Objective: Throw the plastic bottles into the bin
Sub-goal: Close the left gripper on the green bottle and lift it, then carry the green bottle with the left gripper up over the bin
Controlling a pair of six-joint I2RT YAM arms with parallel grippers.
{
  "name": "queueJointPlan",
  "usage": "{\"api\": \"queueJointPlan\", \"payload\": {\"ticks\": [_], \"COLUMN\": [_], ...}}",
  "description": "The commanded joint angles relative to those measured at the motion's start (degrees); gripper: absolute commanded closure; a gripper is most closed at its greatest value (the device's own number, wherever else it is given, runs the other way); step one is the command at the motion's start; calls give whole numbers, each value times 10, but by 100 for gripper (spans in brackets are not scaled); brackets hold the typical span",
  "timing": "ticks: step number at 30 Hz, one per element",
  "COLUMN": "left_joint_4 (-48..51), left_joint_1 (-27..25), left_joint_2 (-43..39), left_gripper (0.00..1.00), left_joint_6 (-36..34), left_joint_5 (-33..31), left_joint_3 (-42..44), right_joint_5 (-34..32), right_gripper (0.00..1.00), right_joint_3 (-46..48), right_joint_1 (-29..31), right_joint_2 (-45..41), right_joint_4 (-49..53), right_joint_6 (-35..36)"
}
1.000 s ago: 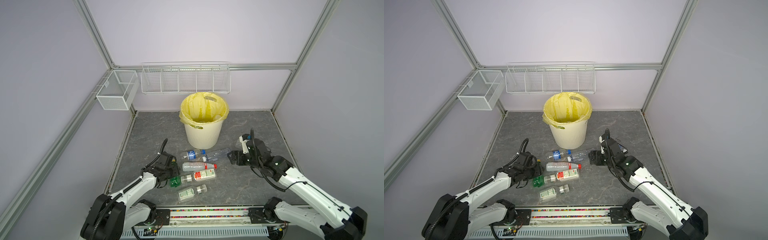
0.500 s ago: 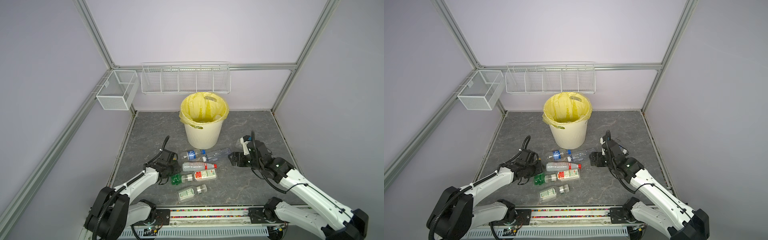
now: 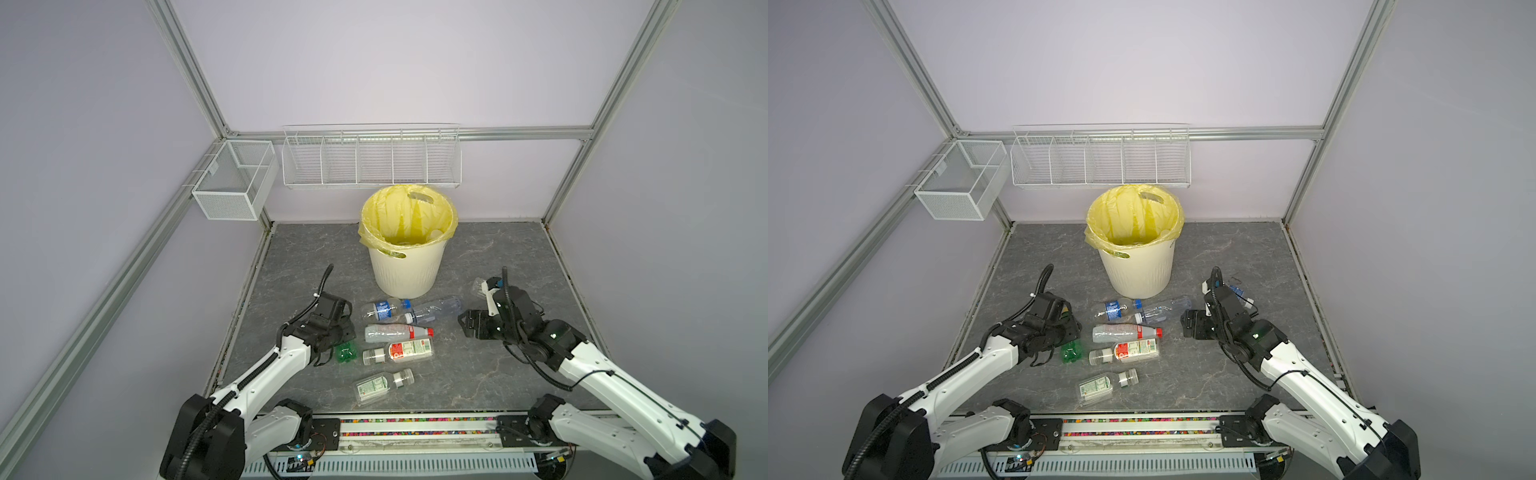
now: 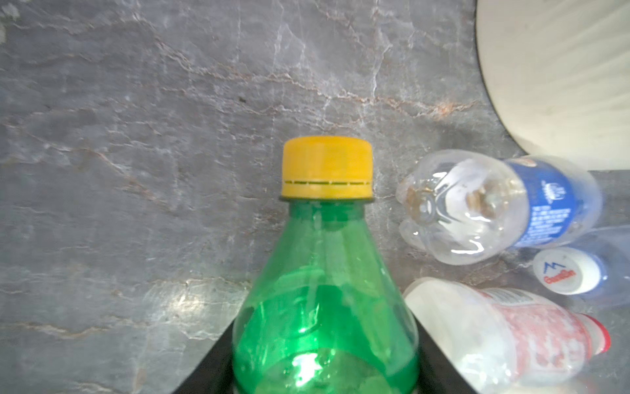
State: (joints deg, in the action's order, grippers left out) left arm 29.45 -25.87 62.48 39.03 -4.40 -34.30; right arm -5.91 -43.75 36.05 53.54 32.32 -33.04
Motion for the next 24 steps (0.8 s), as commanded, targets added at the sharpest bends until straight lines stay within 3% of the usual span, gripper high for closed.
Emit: {"api": "queueJointPlan", "payload": {"ticks": [1, 11, 19, 24], "left_joint_4": [11, 20, 67, 65], "left_joint_1": [5, 8, 18, 20], "left_joint_2": [-30, -67, -83, -88], "left_gripper": [46, 46, 46, 46], "left_joint_6": [5, -19, -17, -39], "left_joint_5": [-21, 9, 20, 25], "left_joint_3": [-12, -46, -119, -153], "right_joint_5": [-12, -20, -33, -67], "right_gripper": [12, 12, 12, 12], "right_joint_3": [21, 51, 60, 53], "right_joint_1": [0, 0, -1, 0], "right_joint_2": [-15, -49, -70, -82], "right_joint_4": [8, 11, 23, 59], "right_joint_6": [-13, -28, -30, -24]}}
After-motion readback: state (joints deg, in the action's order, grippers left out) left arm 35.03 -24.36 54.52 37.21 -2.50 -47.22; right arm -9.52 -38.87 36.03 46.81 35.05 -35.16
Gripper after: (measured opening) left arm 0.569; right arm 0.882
